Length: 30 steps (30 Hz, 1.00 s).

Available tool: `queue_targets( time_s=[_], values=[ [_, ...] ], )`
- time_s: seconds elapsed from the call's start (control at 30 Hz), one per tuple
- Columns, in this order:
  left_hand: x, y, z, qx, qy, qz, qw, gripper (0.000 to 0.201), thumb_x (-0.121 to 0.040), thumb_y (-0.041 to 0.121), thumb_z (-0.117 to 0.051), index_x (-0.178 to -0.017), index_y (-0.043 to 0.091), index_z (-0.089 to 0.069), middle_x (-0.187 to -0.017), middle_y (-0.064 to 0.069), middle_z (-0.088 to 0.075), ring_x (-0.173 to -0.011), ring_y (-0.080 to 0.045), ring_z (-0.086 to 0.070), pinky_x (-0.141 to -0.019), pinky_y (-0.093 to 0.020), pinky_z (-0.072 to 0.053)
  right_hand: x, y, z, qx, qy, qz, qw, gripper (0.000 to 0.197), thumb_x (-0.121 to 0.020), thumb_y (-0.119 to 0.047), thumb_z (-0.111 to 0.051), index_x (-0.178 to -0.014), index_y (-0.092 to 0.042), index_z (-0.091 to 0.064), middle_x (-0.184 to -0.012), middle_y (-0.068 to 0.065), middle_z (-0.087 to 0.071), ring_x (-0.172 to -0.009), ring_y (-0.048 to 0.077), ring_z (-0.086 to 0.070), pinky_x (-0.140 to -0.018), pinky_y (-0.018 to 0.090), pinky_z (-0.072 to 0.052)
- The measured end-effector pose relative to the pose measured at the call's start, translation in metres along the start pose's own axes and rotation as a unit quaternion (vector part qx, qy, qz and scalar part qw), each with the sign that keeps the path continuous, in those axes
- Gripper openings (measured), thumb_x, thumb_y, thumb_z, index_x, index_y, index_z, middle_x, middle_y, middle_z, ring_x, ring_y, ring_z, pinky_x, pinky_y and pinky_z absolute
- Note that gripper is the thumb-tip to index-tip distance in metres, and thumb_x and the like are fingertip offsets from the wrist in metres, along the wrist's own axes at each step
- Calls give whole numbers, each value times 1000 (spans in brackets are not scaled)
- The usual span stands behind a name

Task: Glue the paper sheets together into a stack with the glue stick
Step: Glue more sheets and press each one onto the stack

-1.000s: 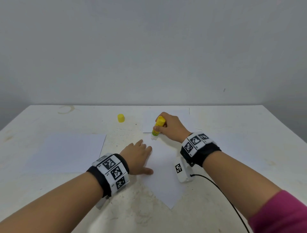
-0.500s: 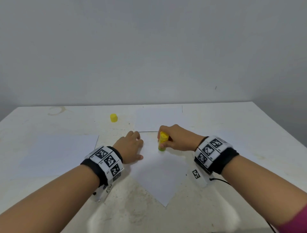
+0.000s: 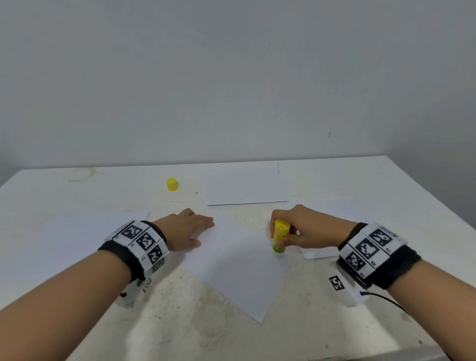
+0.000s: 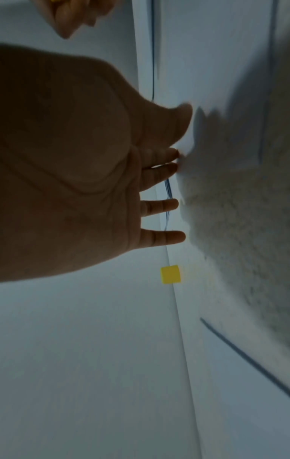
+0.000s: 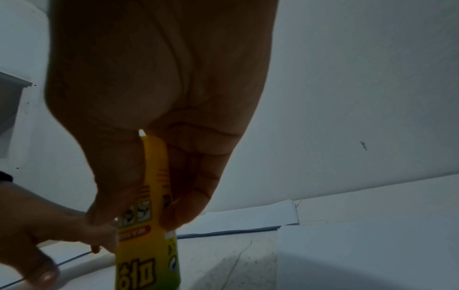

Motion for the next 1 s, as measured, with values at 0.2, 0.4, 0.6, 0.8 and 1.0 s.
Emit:
queue_targets(
  time_s=[0.2,0.4,0.6,0.8,1.0],
  values=[
    [17,0,-13,-80,-20,-31,996,79,-94,51,-48,-153,29,-1,-159,15,4,-143,-16,-8,-109,-34,-31,1,4,17,42,-22,-21,999,18,-81,-25,-73,-91,-20,-59,-87,-2,-65,-67,6,-55,-64,23,-46],
    [33,-2,-41,-64,-89,-9,994,131,-45,92,25,-150,14,19,-154,-3,33,-146,-20,19,-119,-47,-9,-15,4,62,-462,220,13,859,17,-81,7,-67,-83,-2,-52,-101,11,-71,-76,25,-71,-70,27,-58],
    [40,-7,-49,4,-97,38,995,120,-47,76,17,-144,6,28,-152,-6,35,-143,-17,26,-117,-49,4,-90,-17,6,-710,132,-58,689,25,-99,-19,-46,-95,1,-60,-74,9,-71,-60,15,-67,-59,22,-56],
    [33,-14,-58,77,-83,67,991,150,-17,94,28,-140,9,35,-133,3,49,-127,-5,36,-114,-50,12,-165,-59,-11,-607,113,-37,786,11,-92,-11,-60,-103,-8,-59,-98,9,-64,-74,14,-62,-67,23,-51],
    [29,-17,-63,103,-90,100,986,108,-74,82,-12,-145,12,29,-151,1,39,-141,-12,29,-113,-49,16,-213,-81,-1,-243,188,-83,948,41,-77,-13,-76,-111,-5,-54,-113,10,-62,-102,26,-57,-84,33,-46]
  ],
)
Point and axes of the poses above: each hand's wrist, its own x-axis away from the middle knuckle, its own z-axis out of the back of the hand, y = z × x, the point moved 8 cm from there along -x, towards the middle knuckle
